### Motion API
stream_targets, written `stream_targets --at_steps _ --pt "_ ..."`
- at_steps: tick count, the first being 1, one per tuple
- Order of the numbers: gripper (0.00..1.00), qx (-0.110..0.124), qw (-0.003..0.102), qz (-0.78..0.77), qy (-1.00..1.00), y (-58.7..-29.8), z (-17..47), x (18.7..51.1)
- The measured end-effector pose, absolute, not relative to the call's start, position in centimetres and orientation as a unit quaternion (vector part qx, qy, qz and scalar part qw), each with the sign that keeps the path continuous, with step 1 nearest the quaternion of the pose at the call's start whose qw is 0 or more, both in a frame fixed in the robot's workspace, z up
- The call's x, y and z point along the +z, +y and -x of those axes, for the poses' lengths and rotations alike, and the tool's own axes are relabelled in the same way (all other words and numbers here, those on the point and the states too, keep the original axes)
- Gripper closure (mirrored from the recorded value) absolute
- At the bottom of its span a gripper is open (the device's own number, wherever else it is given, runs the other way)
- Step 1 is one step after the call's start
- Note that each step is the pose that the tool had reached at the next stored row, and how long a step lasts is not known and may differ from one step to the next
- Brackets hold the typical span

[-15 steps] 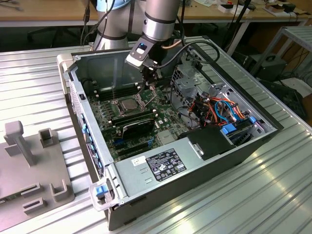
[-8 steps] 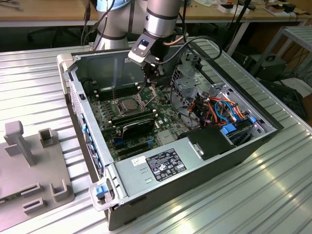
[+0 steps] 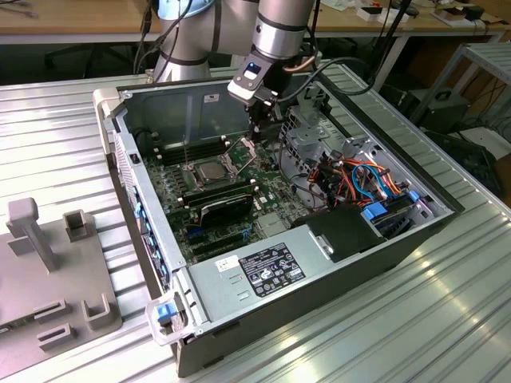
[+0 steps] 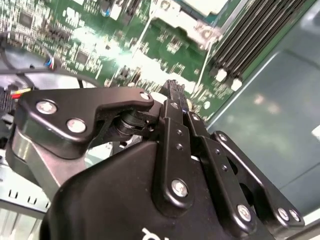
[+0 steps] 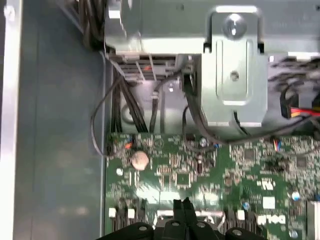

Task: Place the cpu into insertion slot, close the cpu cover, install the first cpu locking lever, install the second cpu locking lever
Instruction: 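Close the cpu cover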

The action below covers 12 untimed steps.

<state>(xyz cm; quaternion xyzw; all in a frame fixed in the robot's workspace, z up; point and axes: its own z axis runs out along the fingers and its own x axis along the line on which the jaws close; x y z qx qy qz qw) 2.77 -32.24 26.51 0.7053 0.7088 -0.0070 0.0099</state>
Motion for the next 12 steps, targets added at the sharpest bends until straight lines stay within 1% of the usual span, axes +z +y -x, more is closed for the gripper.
stream_targets --at_steps 4,6,12 --pt "0.89 -0.007 0.01 -0.705 0.709 -32.2 -3.5 26.4" --pt "0.89 -0.008 0.008 -0.705 0.709 -32.2 -3.6 25.0" --pt "0.89 -0.008 0.008 -0.705 0.709 -32.2 -3.1 24.9"
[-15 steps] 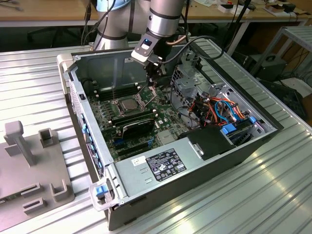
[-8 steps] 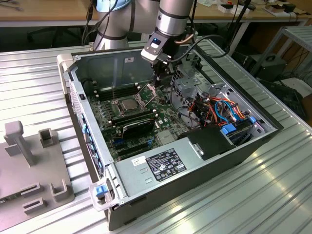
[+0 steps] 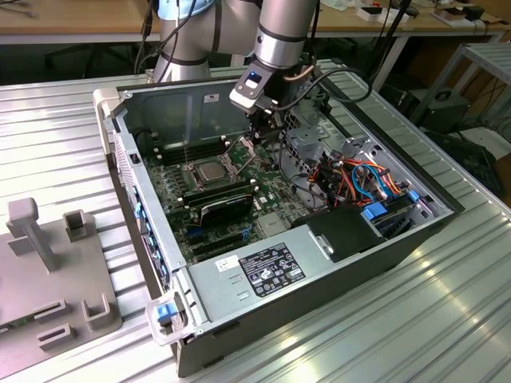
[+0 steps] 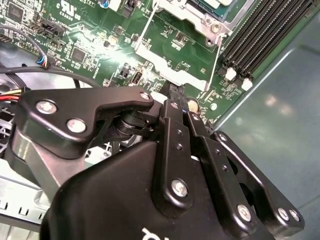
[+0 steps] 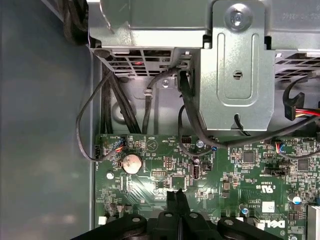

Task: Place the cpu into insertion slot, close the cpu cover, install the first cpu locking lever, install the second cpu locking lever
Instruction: 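Close the cpu cover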

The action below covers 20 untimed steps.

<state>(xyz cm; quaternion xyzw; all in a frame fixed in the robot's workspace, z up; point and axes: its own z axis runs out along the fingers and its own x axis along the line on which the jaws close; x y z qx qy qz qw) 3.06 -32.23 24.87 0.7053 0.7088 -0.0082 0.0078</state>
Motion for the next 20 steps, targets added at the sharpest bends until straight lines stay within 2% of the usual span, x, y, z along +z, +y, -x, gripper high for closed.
stream_targets --at_steps 20 --pt "0.89 -0.01 0.006 -0.705 0.709 -32.2 -1.7 24.5"
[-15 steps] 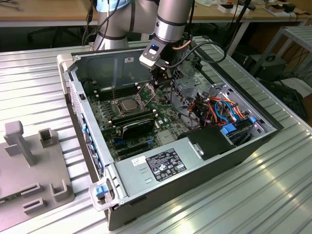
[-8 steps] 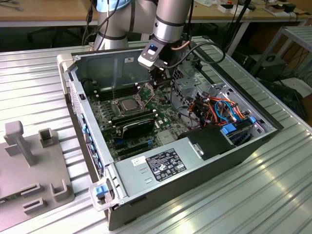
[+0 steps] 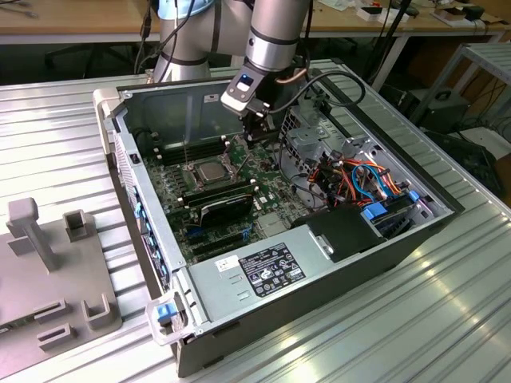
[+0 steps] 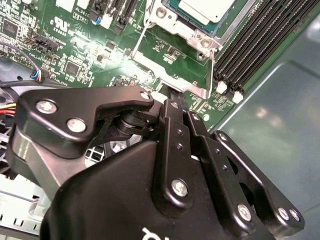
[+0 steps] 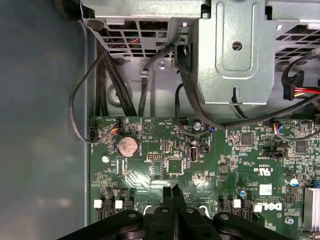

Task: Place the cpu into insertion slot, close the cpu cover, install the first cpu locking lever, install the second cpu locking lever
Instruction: 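Close the cpu cover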

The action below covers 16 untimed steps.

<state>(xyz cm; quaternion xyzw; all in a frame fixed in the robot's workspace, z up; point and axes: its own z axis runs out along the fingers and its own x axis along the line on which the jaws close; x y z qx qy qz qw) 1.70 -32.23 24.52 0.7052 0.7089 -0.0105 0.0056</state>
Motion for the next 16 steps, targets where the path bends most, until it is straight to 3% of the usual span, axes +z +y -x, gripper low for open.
stream_targets --at_steps 16 --pt "0.89 -0.014 0.002 -0.705 0.709 -32.2 -0.2 24.2"
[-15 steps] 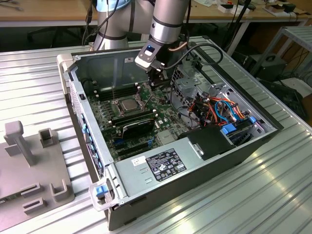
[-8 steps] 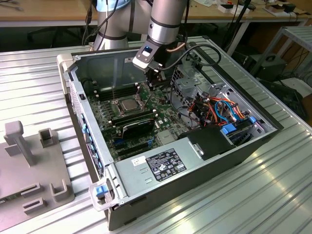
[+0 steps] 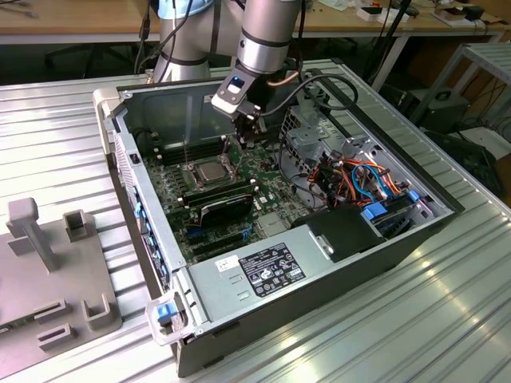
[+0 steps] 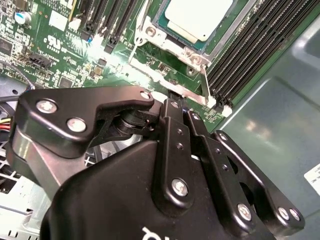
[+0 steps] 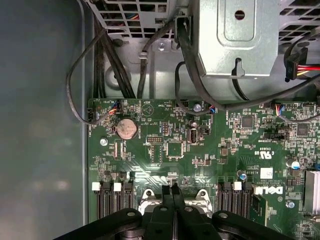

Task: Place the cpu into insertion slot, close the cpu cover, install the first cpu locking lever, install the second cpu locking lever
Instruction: 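Close the cpu cover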

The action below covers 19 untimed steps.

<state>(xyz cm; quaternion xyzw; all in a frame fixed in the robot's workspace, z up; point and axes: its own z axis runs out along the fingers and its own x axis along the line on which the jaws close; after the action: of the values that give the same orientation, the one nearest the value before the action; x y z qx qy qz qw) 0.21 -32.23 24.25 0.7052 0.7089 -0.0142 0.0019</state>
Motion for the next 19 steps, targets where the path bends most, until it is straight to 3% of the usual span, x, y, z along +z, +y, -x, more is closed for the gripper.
stream_targets --at_steps 19 --pt "0.89 -0.021 -0.005 -0.705 0.709 -32.2 1.3 24.1"
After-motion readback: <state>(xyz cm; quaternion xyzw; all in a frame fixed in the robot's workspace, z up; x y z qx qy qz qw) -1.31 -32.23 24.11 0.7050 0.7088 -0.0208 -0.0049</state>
